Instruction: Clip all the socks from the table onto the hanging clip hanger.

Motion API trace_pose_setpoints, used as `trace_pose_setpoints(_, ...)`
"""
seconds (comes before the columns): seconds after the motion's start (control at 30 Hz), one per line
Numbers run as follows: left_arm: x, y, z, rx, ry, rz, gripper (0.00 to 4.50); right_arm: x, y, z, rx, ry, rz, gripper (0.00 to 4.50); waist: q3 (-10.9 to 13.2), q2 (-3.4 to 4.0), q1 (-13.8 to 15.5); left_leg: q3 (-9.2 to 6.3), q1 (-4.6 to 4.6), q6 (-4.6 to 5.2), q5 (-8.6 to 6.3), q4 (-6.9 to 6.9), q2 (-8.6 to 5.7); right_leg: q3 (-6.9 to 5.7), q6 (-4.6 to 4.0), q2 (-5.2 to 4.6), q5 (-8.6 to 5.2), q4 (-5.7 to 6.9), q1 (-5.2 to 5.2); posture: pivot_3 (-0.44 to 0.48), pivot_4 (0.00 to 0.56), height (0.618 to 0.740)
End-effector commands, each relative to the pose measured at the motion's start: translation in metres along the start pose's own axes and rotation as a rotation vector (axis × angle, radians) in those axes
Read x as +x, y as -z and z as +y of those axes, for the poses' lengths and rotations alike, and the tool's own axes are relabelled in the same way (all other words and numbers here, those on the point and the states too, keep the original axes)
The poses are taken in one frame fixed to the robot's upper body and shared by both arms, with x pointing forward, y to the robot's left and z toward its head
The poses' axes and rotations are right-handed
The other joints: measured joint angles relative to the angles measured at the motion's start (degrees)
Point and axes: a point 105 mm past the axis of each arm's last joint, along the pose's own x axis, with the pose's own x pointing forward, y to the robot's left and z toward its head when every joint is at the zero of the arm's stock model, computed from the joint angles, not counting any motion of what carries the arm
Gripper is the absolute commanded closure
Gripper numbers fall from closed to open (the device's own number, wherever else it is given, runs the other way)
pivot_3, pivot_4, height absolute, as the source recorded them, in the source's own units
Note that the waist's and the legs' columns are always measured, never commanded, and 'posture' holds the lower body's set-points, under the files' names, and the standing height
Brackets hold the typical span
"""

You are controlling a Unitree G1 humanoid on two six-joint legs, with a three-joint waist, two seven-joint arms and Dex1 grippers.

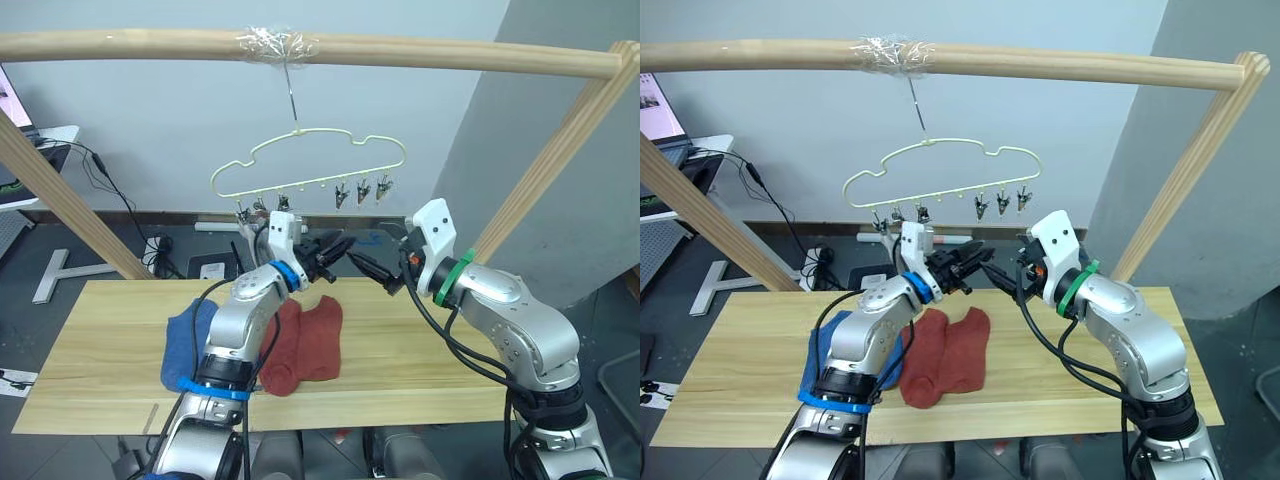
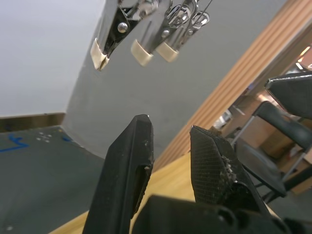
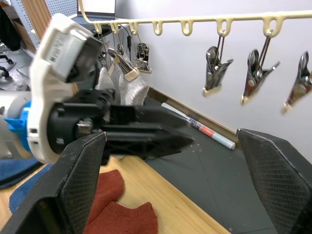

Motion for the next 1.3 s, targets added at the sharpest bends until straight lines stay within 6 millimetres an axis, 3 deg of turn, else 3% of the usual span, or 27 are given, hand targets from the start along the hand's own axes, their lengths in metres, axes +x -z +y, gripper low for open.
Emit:
trace_pose_setpoints(0.03,-0.018,-0.020,0.019,0.126,-0.141,-0.080,2.96,-0.001,-0.012,-0.001,-0.022,0.001,-0.051,0.00,0.00,0.00,0.10,-0.01,-0.01,0.00,0.00,0.00,0.00,-0.01,0.00,0.00,0.00,-0.01,0.00,0.169,0.140,0.740)
trace_pose_setpoints(0.2,-0.027,-0.032,0.040,0.237,-0.318,-0.137,2.96,-0.001,-0.012,-0.001,-0.023,0.000,-0.052,0.00,0.00,0.00,0.58,-0.01,-0.03,0.00,0.00,0.01,-0.01,-0.05,-0.02,-0.04,0.01,-0.03,0.02,0.172,0.140,0.740)
trace_pose_setpoints(0.47,-0.001,-0.054,0.053,0.300,-0.411,-0.212,2.96,-0.001,-0.014,-0.005,-0.034,0.007,-0.054,0.00,0.00,-0.01,1.63,0.06,-0.09,0.00,0.00,0.25,-0.04,-0.02,0.12,-0.07,0.12,-0.05,0.04,0.163,0.131,0.740)
trace_pose_setpoints(0.63,0.015,-0.049,0.048,0.263,-0.338,-0.192,2.96,-0.004,-0.013,-0.006,-0.030,0.020,-0.047,0.00,0.00,-0.01,1.55,0.07,-0.09,0.00,0.00,0.26,-0.04,0.00,-0.04,-0.06,0.22,-0.05,0.04,0.145,0.128,0.740)
trace_pose_setpoints(0.73,0.026,-0.032,0.026,0.151,-0.169,-0.131,2.96,-0.005,-0.013,-0.007,-0.028,0.026,-0.048,0.00,0.00,-0.01,1.51,0.08,-0.12,0.00,0.00,0.30,-0.04,0.00,-0.05,-0.06,0.22,-0.06,0.03,0.145,0.128,0.740)
trace_pose_setpoints(1.3,0.001,-0.042,0.043,0.198,-0.299,-0.192,2.96,-0.002,-0.014,-0.006,-0.028,0.022,-0.055,0.00,0.00,-0.01,1.43,0.02,-0.15,0.00,0.00,0.47,-0.03,0.00,0.00,-0.05,0.25,0.00,0.06,0.167,0.138,0.740)
